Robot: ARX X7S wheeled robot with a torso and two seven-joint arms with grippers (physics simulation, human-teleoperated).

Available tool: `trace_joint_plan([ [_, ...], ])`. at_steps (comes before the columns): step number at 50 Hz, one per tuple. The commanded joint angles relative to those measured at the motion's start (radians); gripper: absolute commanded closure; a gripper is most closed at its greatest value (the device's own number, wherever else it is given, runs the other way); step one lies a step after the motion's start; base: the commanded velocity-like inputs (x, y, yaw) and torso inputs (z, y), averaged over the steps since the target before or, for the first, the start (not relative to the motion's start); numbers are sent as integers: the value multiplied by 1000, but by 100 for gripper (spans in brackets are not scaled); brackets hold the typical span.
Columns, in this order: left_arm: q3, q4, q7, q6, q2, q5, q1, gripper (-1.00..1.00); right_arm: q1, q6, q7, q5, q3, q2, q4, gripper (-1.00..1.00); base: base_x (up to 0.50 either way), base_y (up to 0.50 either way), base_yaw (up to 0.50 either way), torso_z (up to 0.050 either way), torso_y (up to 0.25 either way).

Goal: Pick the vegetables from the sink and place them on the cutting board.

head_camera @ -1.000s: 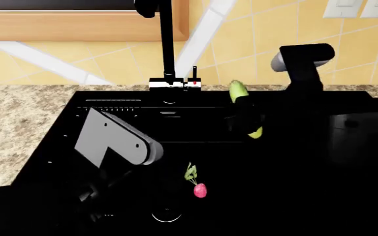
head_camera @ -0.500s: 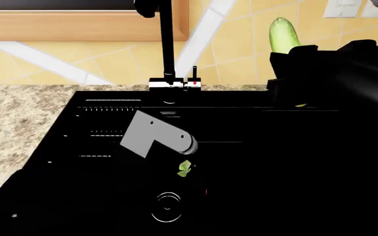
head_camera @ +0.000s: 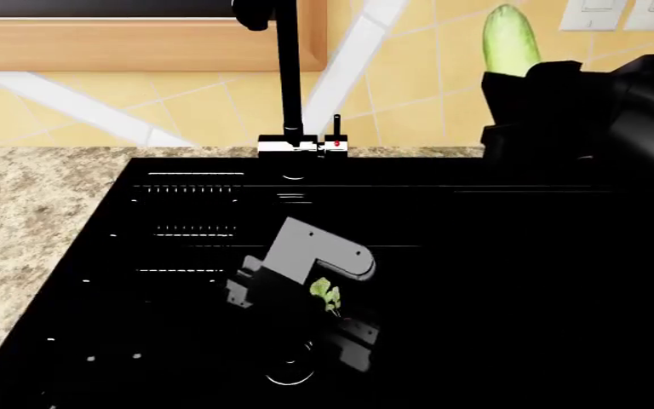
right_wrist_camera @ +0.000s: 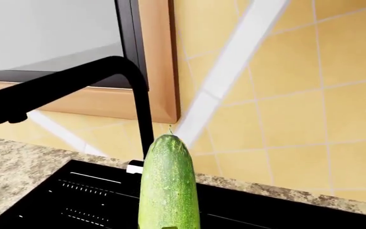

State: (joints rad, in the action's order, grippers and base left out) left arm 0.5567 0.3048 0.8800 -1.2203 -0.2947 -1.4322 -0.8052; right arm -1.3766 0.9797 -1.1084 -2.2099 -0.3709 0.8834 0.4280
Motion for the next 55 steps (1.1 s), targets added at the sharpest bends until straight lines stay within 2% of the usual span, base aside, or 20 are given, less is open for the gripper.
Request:
trace_joint_plan([
  [1,55,-72,-15,17,36,64,10,-100,20,-3,20,26,8,-4,4,100,0,0,0,0,0],
  [31,170,-351,-182,152,117,255,-17,-100,53,-16,51,44,21,7,17,100,0,-1,0,0,0],
  [55,209,-539,-235,250,202,316,-41,-100,132,-40,102,79,57,32,38,100,0,0,0,0,0],
])
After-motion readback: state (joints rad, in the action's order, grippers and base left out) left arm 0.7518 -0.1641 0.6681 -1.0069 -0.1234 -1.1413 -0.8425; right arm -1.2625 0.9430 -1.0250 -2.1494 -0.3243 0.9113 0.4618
